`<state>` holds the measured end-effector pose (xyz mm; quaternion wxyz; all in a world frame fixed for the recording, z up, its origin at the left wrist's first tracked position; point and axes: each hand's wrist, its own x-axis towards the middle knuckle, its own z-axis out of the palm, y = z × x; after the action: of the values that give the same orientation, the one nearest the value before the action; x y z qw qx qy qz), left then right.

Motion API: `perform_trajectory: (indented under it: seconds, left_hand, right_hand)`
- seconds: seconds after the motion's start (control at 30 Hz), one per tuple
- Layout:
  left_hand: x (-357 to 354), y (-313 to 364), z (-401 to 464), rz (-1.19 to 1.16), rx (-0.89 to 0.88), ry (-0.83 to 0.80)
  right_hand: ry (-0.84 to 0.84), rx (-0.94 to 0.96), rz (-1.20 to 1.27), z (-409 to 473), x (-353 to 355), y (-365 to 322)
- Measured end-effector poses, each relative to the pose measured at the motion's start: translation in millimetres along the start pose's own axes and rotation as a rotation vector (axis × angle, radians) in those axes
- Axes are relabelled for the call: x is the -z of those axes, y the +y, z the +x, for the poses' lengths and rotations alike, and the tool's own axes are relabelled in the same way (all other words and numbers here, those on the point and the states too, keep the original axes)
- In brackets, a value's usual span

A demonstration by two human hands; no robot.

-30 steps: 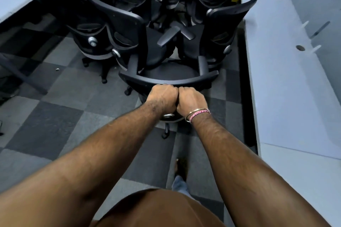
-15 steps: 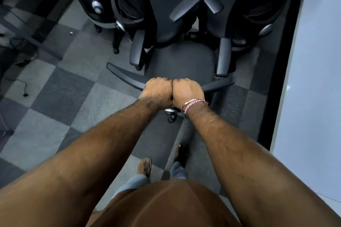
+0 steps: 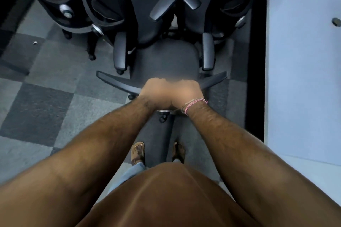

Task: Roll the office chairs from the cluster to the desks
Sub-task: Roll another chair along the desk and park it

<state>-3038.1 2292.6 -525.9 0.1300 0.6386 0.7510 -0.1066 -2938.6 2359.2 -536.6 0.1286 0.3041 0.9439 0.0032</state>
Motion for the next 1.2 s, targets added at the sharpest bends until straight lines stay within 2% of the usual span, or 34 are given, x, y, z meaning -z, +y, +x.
perform_trajectory:
  seconds: [0.23,0.5,0.73,1.2]
  left_hand:
    - [-13,-27,-33,0.067,-0.154,-0.012]
    - [-39,-55,-97,0.168,-0.246,-0.036]
    - [-62,-42,-168,0.249,-0.349,-0.045]
    - [-117,5,-313,0.222,-0.502,-0.032]
  right_hand:
    - [0.01,-0.109,-0.006,-20,0,-50]
    - [-0.005,-0.209,0.022,-68,-7,-127]
    - [0.005,-0.277,0.04,-139,-21,-174]
    - [-0.004,-0.399,0.064,-291,-53,-262]
